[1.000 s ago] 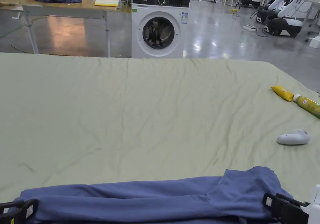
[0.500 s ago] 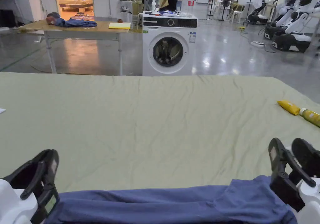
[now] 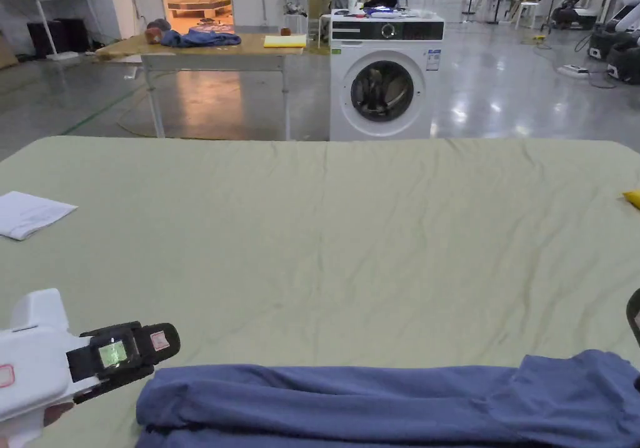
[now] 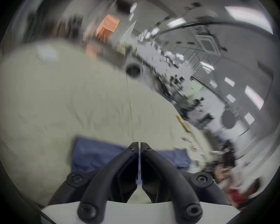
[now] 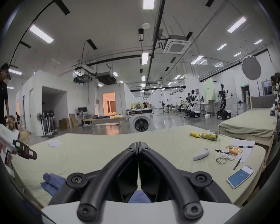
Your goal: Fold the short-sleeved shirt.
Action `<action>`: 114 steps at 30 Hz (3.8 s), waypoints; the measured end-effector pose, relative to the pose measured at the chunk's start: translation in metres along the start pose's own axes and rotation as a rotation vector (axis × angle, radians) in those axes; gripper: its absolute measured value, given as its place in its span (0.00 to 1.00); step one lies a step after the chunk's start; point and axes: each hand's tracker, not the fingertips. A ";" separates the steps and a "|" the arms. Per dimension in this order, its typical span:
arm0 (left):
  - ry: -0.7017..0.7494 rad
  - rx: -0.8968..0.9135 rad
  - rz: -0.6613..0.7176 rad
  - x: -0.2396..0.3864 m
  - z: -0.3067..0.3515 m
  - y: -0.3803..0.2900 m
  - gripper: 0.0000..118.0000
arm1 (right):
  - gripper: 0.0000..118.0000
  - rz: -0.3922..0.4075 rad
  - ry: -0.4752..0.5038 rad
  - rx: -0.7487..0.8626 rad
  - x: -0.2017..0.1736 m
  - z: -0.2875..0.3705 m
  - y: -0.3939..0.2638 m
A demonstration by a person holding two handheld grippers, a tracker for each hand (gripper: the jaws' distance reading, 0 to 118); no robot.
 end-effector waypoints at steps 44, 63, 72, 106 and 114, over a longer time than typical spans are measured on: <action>0.334 -0.045 -0.088 -0.002 -0.029 0.042 0.02 | 0.00 -0.040 0.202 -0.210 -0.036 -0.006 -0.016; -0.085 -0.117 -0.269 0.145 -0.100 0.016 0.65 | 0.00 -0.065 0.169 -0.223 -0.014 0.002 -0.015; -0.155 -0.220 -0.234 0.164 -0.165 -0.023 0.02 | 0.00 -0.054 0.167 -0.247 -0.012 0.000 -0.020; -0.719 -0.132 0.486 -0.042 -0.147 -0.033 0.90 | 0.00 -0.016 0.198 -0.338 -0.050 -0.010 -0.014; -0.816 -0.236 0.432 -0.009 -0.200 -0.024 0.85 | 0.00 0.000 0.207 -0.335 -0.058 -0.008 -0.010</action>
